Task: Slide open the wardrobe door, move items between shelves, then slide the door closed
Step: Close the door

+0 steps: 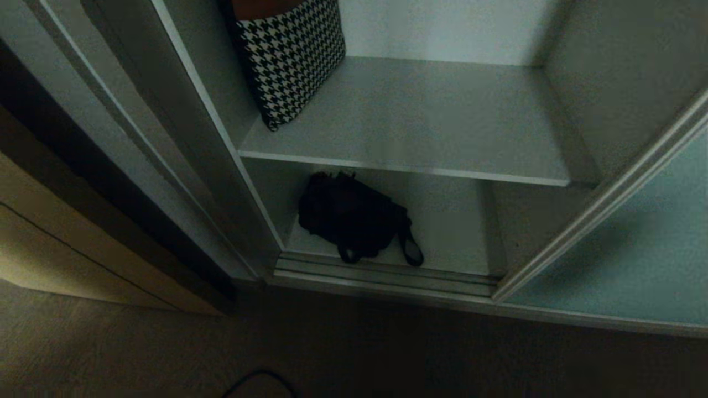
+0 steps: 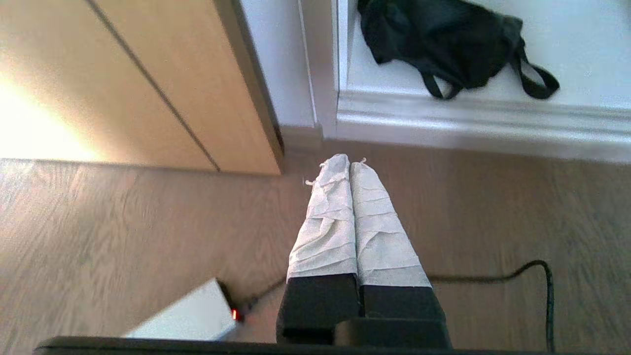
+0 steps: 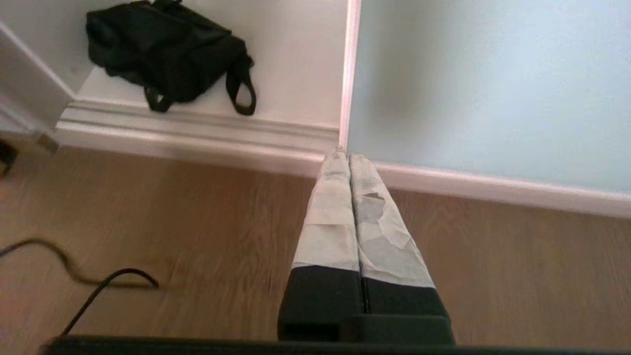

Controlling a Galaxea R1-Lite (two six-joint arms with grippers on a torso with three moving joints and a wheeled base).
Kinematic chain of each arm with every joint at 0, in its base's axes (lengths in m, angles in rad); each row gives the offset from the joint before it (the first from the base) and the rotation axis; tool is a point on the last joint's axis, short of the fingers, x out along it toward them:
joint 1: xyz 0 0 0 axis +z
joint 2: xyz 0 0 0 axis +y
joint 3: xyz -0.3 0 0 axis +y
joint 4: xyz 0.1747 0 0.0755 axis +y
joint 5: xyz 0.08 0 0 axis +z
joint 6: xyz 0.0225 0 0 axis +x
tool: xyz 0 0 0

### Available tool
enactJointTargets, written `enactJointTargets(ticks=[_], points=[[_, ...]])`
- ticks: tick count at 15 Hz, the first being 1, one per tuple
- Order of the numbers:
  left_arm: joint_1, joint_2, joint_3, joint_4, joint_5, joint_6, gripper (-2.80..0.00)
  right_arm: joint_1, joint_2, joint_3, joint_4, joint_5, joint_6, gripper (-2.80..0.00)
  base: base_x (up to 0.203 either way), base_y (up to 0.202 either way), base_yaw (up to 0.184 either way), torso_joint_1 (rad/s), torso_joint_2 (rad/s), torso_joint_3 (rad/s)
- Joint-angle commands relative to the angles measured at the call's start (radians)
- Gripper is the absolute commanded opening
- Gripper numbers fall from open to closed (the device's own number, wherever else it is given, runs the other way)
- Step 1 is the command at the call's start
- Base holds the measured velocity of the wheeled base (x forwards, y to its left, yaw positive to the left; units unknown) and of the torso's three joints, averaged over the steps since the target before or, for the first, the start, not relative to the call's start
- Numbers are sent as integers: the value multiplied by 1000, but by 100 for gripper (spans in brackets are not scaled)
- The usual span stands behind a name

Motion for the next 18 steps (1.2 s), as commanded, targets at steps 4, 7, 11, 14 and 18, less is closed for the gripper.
enactJointTargets(ticks=[4,7,11,14,18], points=[[1,2,0,-2,4,-22,-280,2,-1,0,-1,0,0,-280,-171,0,0,1,0,4],[1,2,0,-2,4,-22,-280,0,-1,0,-1,0,0,-280,0,0,0,0,0,0],[1,2,0,-2,4,-24,-280,0,-1,0,-1,0,0,-280,0,0,0,0,0,0],[1,2,0,-2,4,-24,-280,1,-1,2,-1,-2,-6,-280,0,0,0,0,0,0],[1,2,0,-2,4,-24,-280,2,0,-20,28,-4,-4,-280,0,0,0,0,0,0]])
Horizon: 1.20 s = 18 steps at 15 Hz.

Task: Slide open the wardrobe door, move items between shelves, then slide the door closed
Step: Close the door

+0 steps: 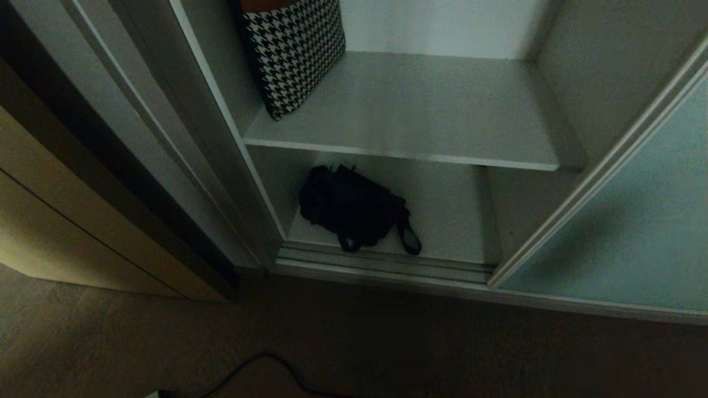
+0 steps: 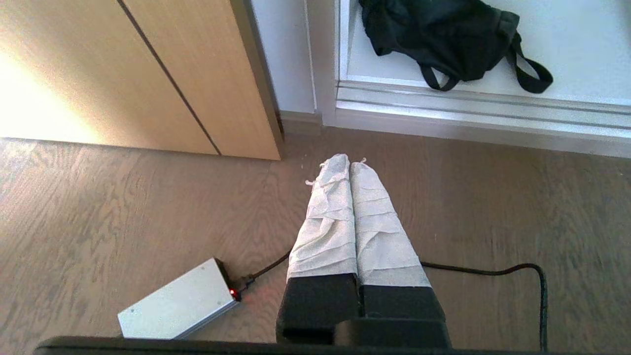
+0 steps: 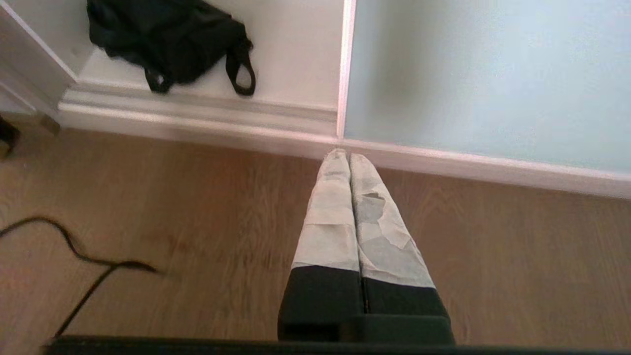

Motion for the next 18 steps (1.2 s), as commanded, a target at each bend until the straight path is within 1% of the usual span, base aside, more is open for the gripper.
enactJointTargets(ticks=[1,2,4,7,8,10,13,16,18], points=[[0,2,0,0,0,0,-280,0,13,-54,10,1,2,-280,0,0,0,0,0,0],[0,2,0,0,0,0,-280,0,46,-141,40,2,16,-280,0,0,0,0,0,0],[0,2,0,0,0,0,-280,-3,118,-422,145,4,69,-280,0,0,0,0,0,0],[0,2,0,0,0,0,-280,2,239,-819,397,42,131,-280,0,0,0,0,0,0],[0,2,0,0,0,0,-280,4,297,-927,455,62,162,-280,0,0,0,0,0,0],[0,2,0,0,0,0,-280,9,451,-1121,526,92,269,-280,0,0,0,0,0,0],[0,2,0,0,0,0,-280,13,678,-1381,624,93,425,-280,0,0,0,0,0,0],[0,0,0,0,0,0,-280,25,854,-1546,689,36,510,-280,0,0,0,0,0,0],[0,2,0,0,0,0,-280,24,930,-1618,701,20,555,-280,0,0,0,0,0,0]])
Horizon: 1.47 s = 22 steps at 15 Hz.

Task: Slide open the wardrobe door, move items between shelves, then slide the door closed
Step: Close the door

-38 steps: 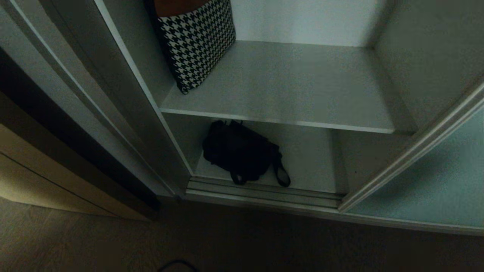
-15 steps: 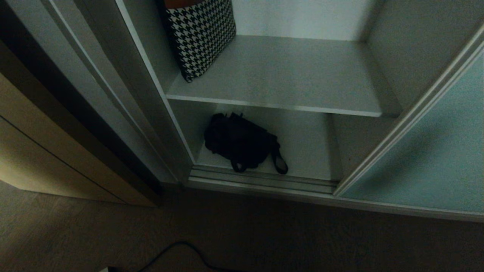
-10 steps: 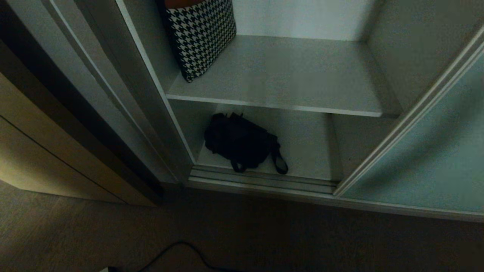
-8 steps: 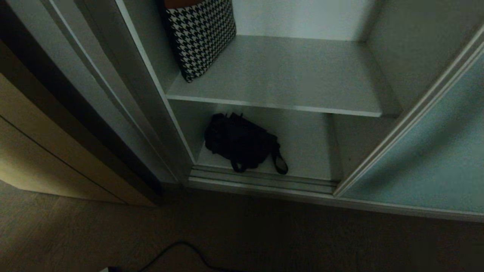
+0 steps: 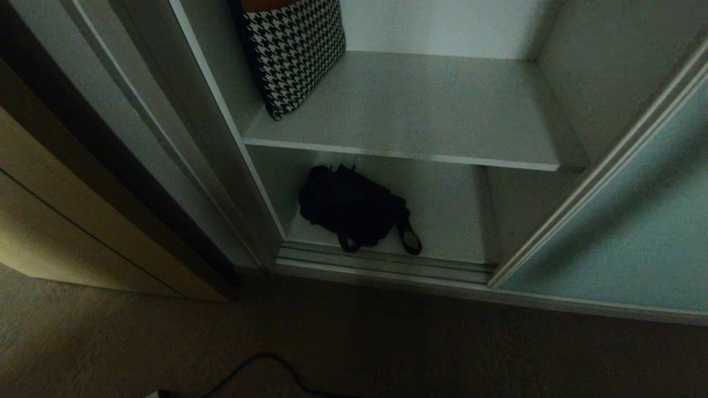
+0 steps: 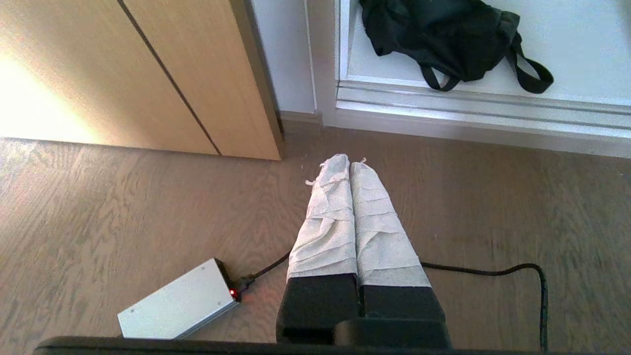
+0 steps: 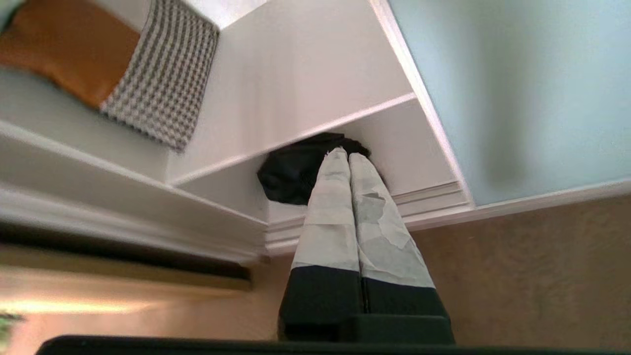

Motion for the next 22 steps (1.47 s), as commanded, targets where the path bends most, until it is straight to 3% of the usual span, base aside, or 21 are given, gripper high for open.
enactJointTargets(ticks=[1,3,6,8,10,17,22], points=[[0,2,0,0,0,0,-280,-1,122,-66,7,-2,44,-280,0,0,0,0,0,0],[0,2,0,0,0,0,-280,-44,181,-92,4,20,99,-280,0,0,0,0,0,0],[0,2,0,0,0,0,-280,-215,226,-87,-15,224,124,-280,0,0,0,0,0,0],[0,2,0,0,0,0,-280,-283,263,-85,-38,340,154,-280,0,0,0,0,0,0],[0,2,0,0,0,0,-280,-318,307,-86,-77,406,169,-280,0,0,0,0,0,0],[0,2,0,0,0,0,-280,-376,432,-74,-247,426,169,-280,0,0,0,0,0,0],[0,2,0,0,0,0,-280,-381,500,-64,-284,424,170,-280,0,0,0,0,0,0]])
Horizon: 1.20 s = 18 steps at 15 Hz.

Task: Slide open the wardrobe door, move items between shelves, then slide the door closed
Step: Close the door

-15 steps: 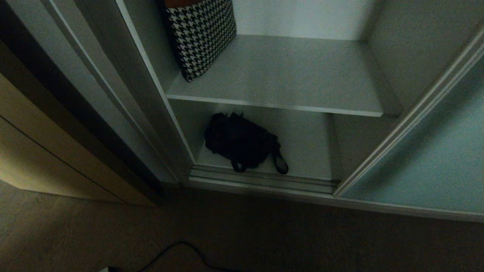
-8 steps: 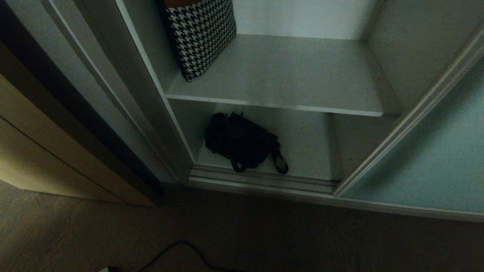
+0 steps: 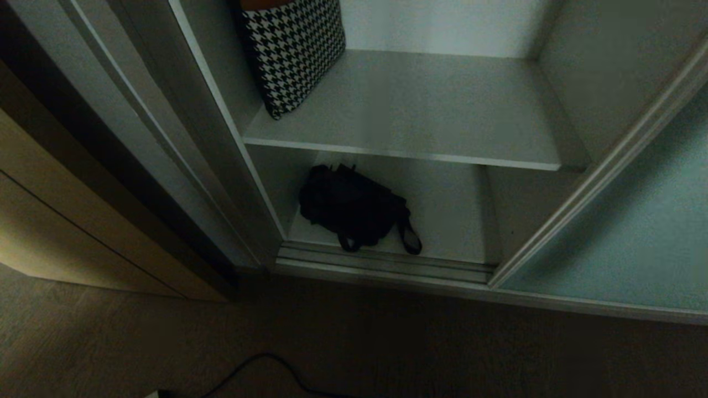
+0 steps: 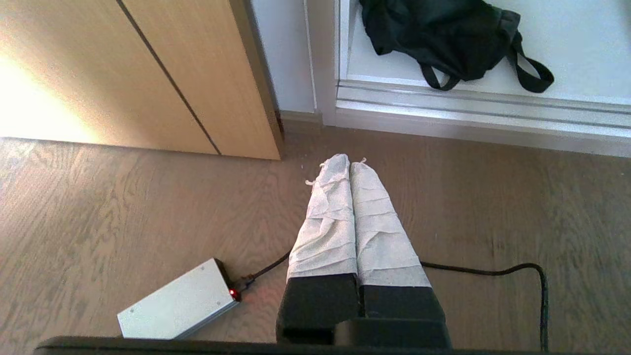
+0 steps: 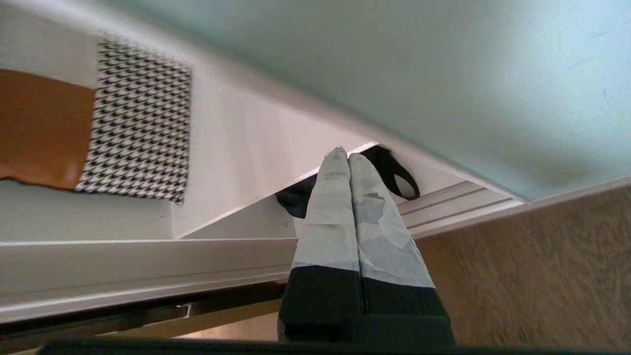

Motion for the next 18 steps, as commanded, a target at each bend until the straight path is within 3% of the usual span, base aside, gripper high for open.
enactJointTargets(ticks=[1,6,18], points=[[1,2,0,0,0,1,-280,0,32,-2,0,4,4,-280,0,0,0,0,0,0],[1,2,0,0,0,1,-280,1,97,16,-97,-2,9,-280,0,0,0,0,0,0],[1,2,0,0,0,1,-280,44,133,22,-148,-3,7,-280,0,0,0,0,0,0]])
